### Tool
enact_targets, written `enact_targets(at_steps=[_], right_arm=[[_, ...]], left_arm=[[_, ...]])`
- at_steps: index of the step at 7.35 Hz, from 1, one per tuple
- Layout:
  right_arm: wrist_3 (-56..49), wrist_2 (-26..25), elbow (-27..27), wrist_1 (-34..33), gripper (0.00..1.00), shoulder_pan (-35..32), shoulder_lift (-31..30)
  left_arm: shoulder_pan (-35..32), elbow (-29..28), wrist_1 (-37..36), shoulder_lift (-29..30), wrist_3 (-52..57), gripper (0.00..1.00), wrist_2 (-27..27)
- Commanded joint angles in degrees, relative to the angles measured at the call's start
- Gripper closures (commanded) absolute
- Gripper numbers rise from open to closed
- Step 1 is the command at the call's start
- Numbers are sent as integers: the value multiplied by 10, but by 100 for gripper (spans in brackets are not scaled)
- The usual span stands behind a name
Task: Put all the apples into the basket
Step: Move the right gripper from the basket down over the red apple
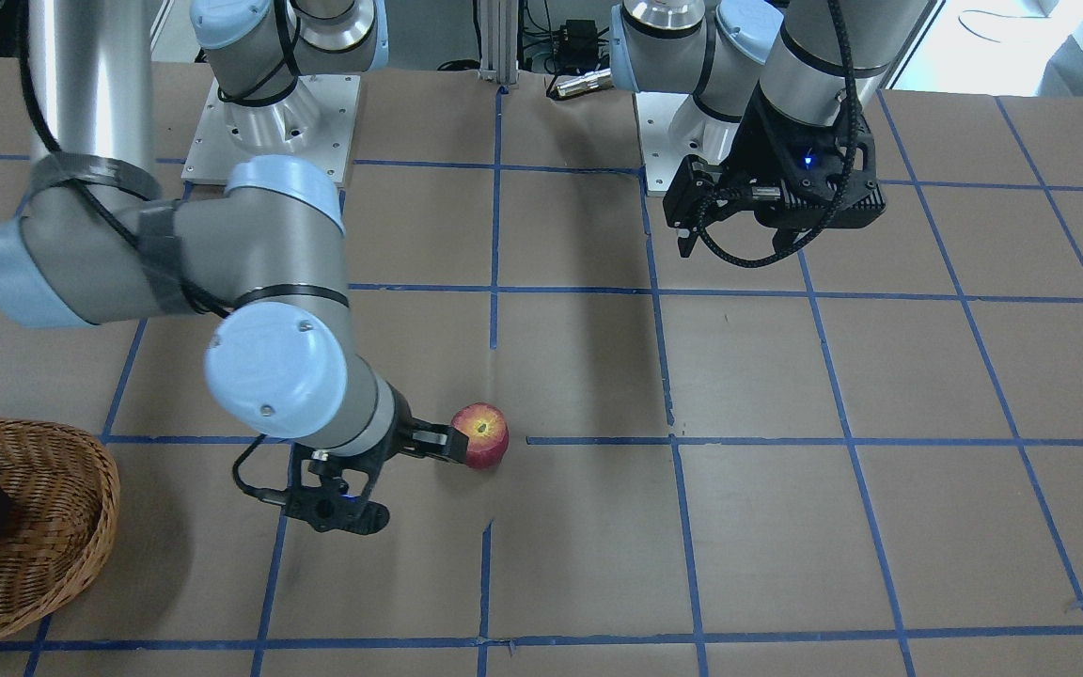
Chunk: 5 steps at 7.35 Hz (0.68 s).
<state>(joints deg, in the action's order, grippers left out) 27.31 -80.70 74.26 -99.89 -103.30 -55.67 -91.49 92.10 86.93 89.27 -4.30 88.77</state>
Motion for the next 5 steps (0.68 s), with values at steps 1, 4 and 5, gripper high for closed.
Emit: enact_targets(at_steps=[1, 4, 5], right_arm=[[52, 4, 0, -43, 0, -37, 38], [53, -6, 3, -36, 0, -41, 43], [53, -9, 6, -34, 0, -41, 44]], left_arm=[[0, -1, 0, -1, 0, 0, 0], [0, -2, 0, -1, 1, 0, 0], [0, -3, 0, 0, 0, 0, 0]])
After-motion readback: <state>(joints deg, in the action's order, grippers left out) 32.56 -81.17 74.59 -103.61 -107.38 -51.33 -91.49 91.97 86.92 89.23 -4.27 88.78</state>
